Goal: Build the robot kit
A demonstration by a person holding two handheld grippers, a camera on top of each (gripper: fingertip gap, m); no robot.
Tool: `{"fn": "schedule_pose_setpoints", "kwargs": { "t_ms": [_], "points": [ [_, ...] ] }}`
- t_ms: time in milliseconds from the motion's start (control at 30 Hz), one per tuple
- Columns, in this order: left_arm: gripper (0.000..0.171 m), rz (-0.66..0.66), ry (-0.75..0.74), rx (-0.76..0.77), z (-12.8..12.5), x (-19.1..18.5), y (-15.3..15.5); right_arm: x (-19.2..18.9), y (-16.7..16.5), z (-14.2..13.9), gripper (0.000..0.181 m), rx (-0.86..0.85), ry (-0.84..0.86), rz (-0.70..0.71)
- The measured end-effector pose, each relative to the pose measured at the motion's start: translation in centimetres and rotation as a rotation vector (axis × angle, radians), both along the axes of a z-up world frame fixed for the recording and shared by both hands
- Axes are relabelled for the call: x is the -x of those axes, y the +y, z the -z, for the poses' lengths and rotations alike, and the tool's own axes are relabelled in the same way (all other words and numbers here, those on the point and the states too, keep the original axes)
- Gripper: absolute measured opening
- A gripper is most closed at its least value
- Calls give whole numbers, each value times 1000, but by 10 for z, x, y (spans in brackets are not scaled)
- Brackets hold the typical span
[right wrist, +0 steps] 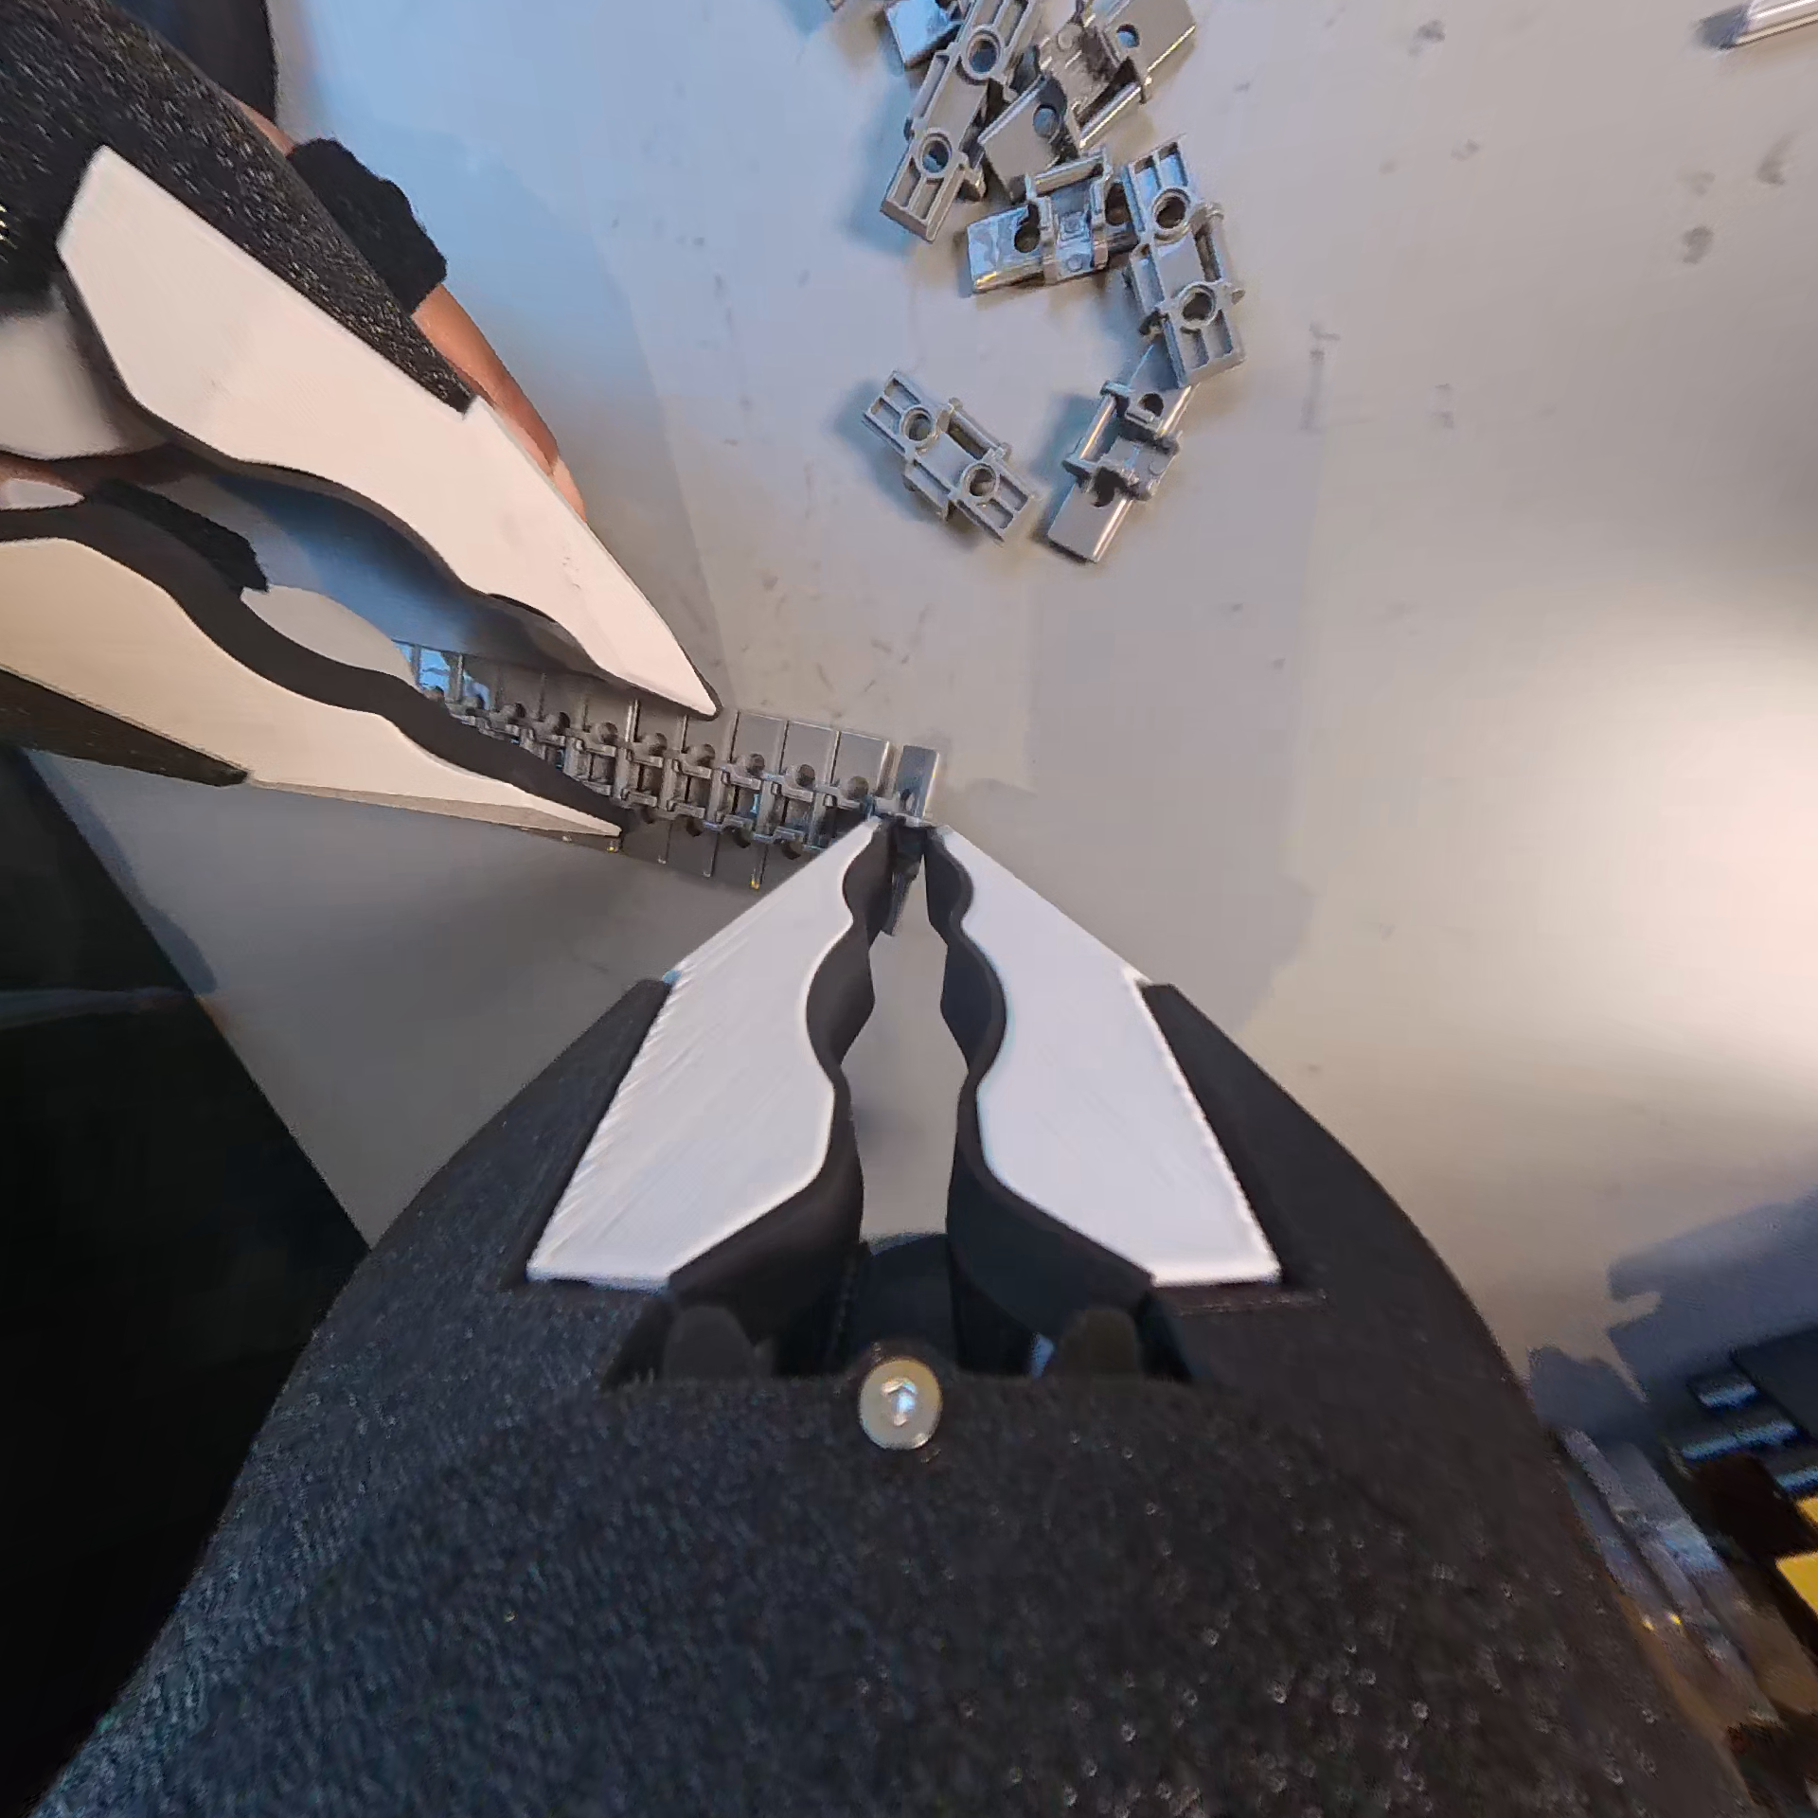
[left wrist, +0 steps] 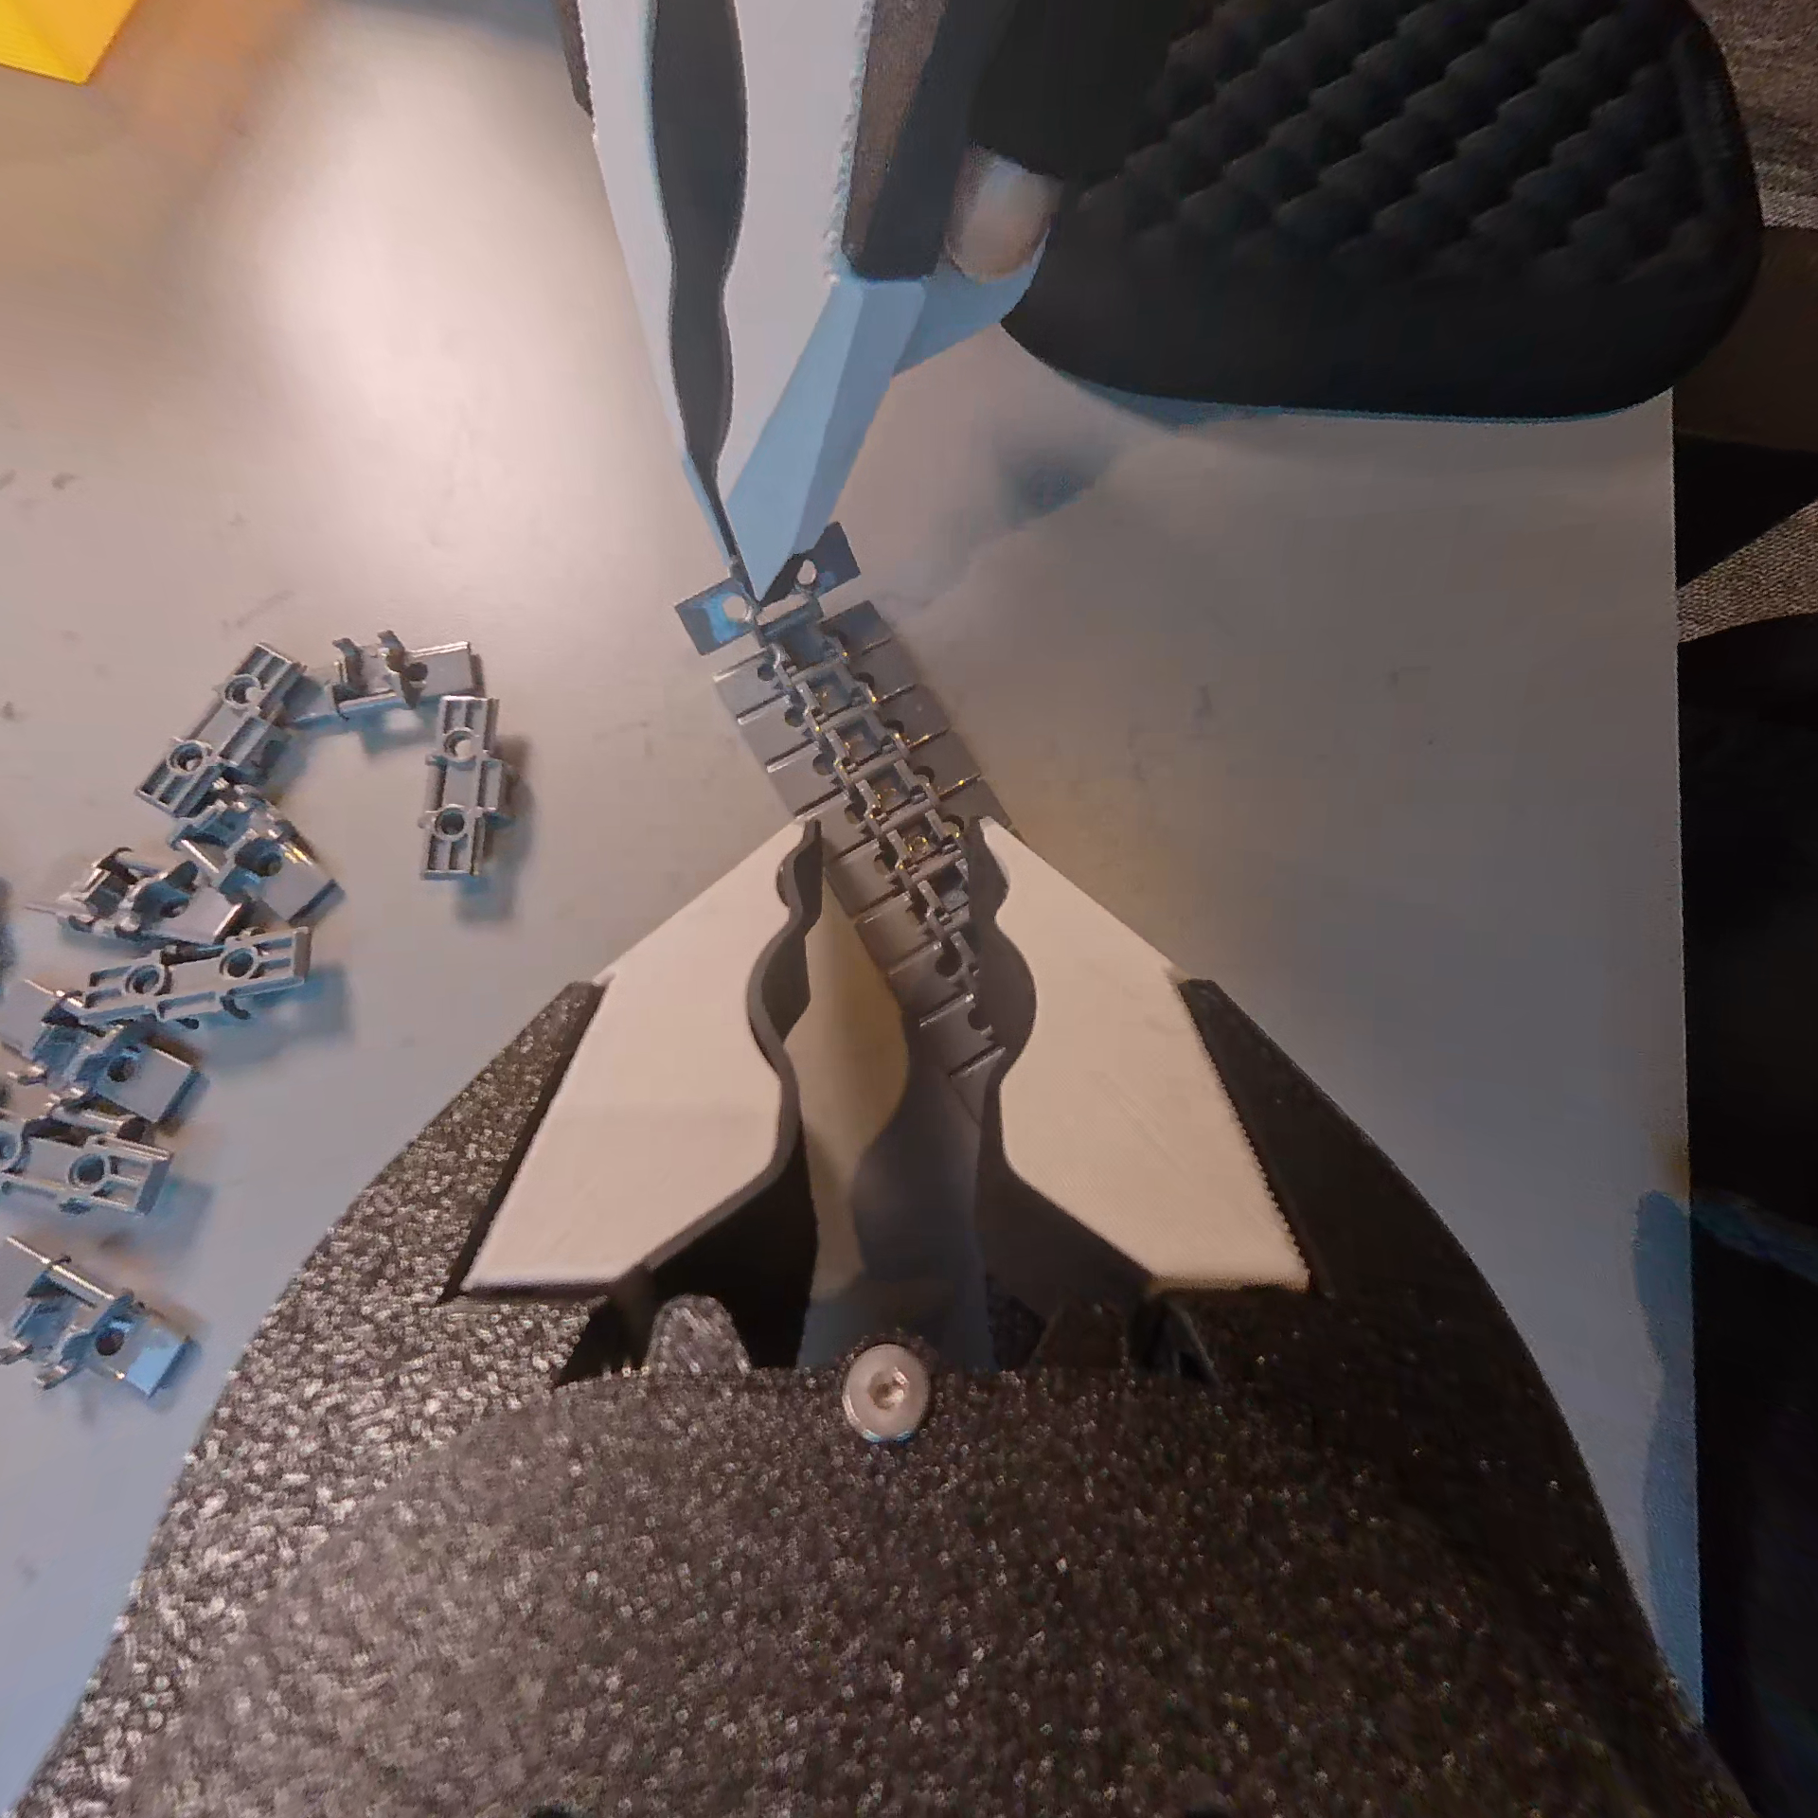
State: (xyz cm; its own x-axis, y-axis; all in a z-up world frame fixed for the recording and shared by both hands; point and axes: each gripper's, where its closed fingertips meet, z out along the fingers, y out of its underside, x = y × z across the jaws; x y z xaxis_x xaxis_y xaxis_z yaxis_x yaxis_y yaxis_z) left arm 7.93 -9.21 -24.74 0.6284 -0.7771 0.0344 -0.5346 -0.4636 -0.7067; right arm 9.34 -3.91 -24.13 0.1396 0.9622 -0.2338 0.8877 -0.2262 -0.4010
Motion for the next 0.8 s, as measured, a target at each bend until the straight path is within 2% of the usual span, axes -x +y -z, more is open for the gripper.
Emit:
{"fn": "schedule_pose_setpoints", "kwargs": {
  "t_ms": [333, 367, 467, 700, 800],
  "points": [
    [28, -3, 4, -8, 0, 0, 0, -1, 3, 3, 6, -208, -148, -128],
    [28, -4, 4, -8, 0, 0, 0, -1, 4, 5, 0, -234, -165, -136],
    [28, -5, 6, -11, 0, 0, 0, -1, 4, 7, 0, -297, -184, -176],
    [28, -7, 5, -17, 0, 2, 0, 1, 4, 6, 0, -241, -145, -157],
    [28, -9, 2, -16, 0, 2, 0, 2, 4, 1, 4, -146, -79, -93]
  ]
}}
